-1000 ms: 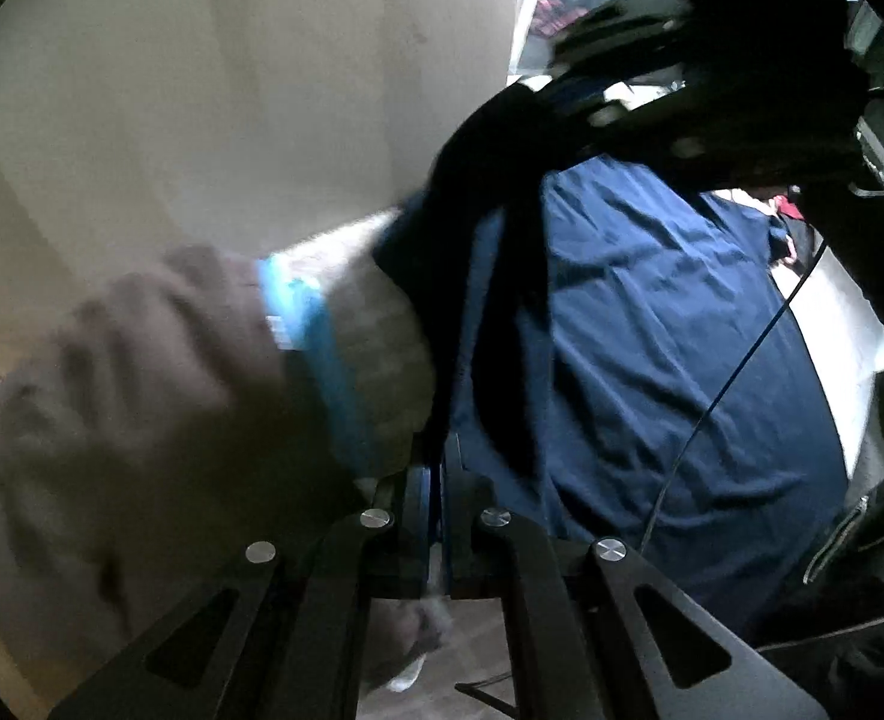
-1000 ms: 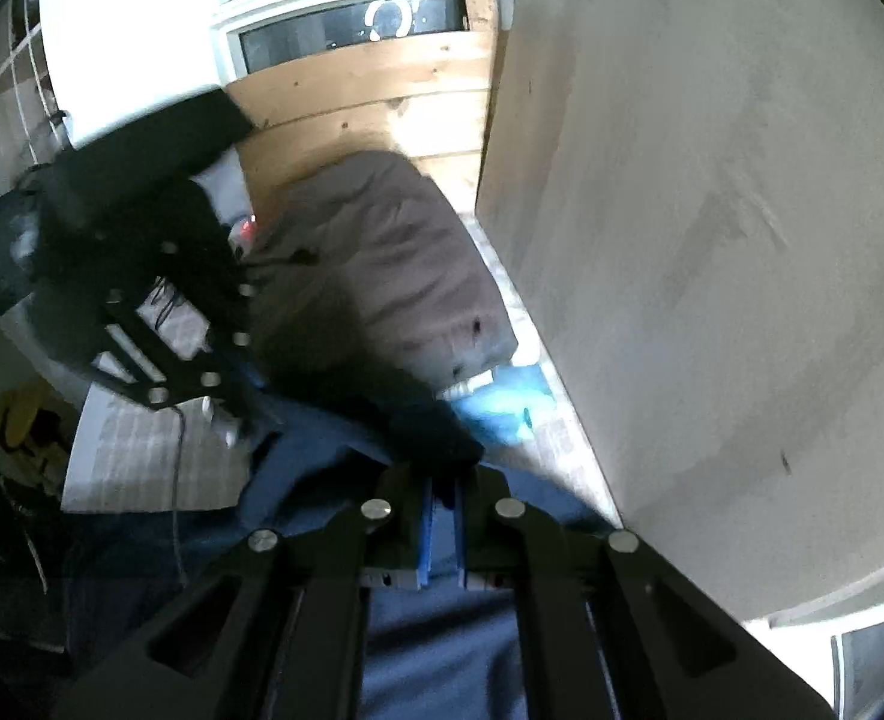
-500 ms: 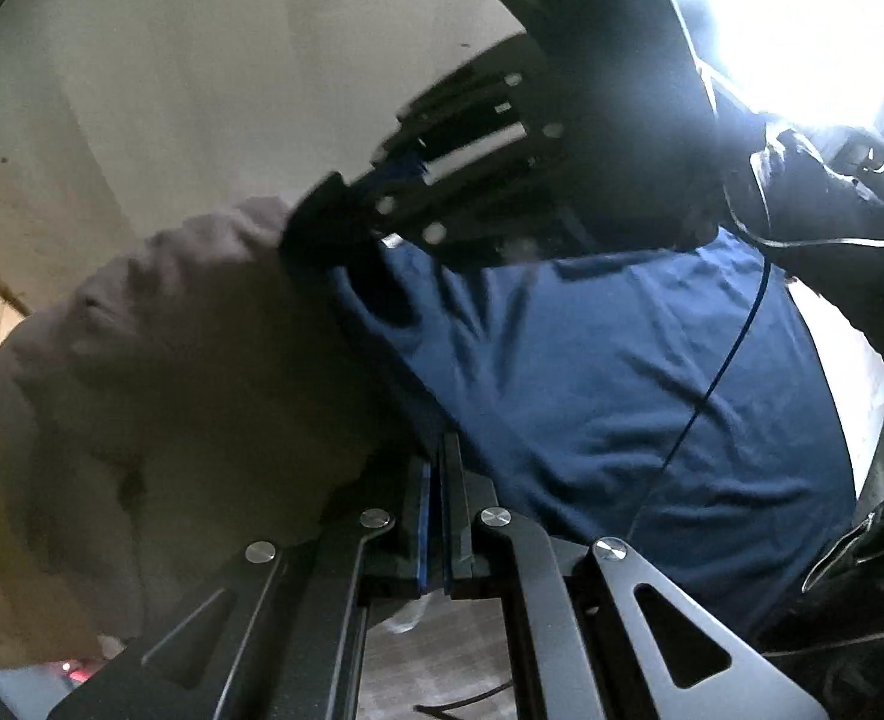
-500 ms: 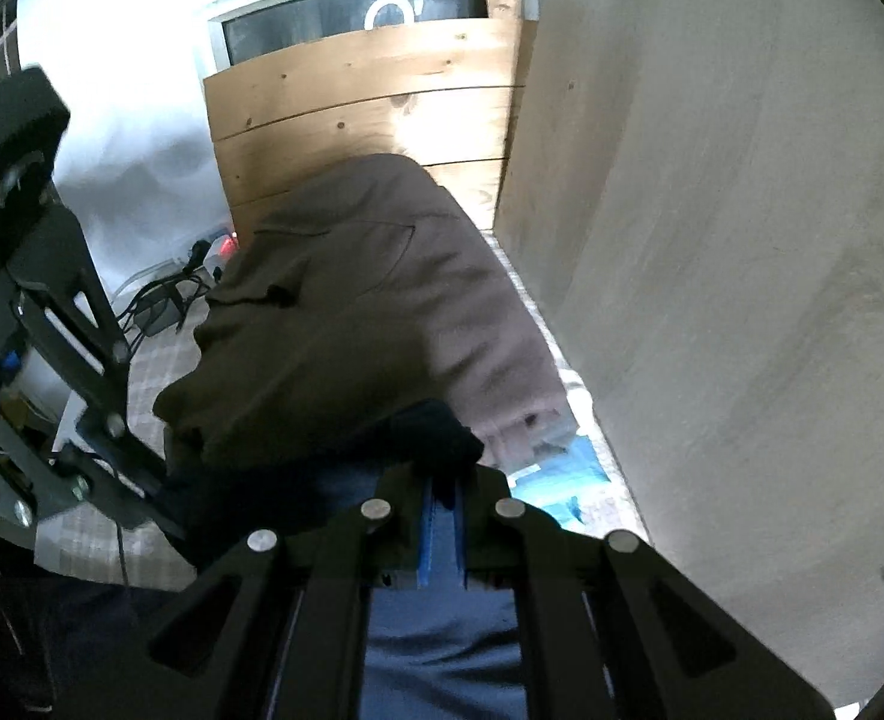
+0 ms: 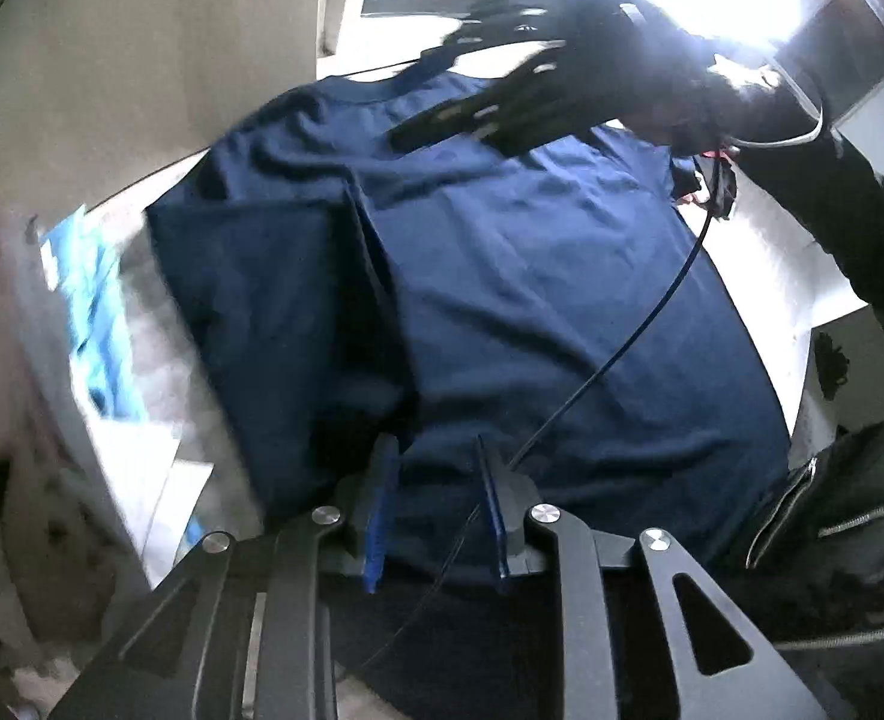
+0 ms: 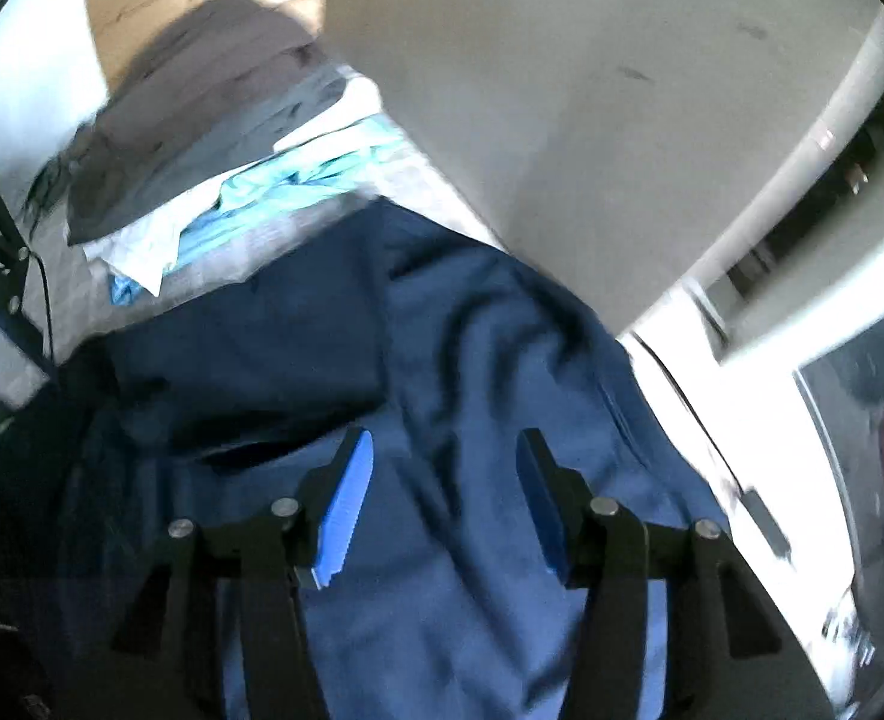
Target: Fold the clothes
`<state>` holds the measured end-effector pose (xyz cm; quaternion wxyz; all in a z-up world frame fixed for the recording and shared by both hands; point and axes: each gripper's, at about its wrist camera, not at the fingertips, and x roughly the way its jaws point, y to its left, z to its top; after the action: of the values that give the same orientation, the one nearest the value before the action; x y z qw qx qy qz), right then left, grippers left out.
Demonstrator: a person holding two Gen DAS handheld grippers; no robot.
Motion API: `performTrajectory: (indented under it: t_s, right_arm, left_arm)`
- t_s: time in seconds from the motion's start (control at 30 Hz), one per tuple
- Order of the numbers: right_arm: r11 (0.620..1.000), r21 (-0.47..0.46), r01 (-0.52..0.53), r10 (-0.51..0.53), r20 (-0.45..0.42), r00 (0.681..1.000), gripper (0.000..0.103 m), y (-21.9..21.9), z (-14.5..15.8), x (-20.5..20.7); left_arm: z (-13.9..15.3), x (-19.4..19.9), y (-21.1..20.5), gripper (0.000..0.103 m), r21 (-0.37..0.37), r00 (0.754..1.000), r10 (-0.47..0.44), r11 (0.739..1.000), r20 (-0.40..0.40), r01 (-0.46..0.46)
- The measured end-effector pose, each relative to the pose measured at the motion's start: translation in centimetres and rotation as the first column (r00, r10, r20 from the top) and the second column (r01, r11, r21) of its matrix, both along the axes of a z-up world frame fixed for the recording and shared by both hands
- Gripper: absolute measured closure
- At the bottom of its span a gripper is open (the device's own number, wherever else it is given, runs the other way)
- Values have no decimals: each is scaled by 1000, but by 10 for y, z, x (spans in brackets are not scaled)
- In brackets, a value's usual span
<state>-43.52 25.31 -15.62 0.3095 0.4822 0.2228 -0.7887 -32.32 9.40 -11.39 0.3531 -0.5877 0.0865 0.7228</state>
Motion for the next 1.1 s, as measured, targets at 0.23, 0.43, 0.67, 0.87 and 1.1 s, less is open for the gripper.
performTrajectory:
  t_s: [0.23, 0.43, 0.67, 0.87, 1.1]
  right_arm:
    - [981, -190, 36, -20, 87, 996, 54, -15, 7, 4]
    - [991, -121, -54, 73, 159, 985, 54, -86, -50, 16]
    - [997, 74, -10, 2, 108, 994, 54, -79, -72, 18]
    - [956, -247, 158, -136, 104, 985, 54, -3, 24, 70]
    - [870, -390, 302, -252, 176, 952, 54, 43, 58, 145]
  left_arm:
    - [1, -1, -55, 77, -76, 991, 126, 989, -50, -130]
    - [-40, -10, -31, 77, -70, 996, 84, 994, -28, -86]
    - [-55, 2, -43, 79, -161, 994, 101, 981, -46, -107]
    - [27, 62, -120, 76, -69, 946, 289, 951, -149, -301]
    - [28, 182, -174, 74, -43, 884, 462, 884, -73, -466]
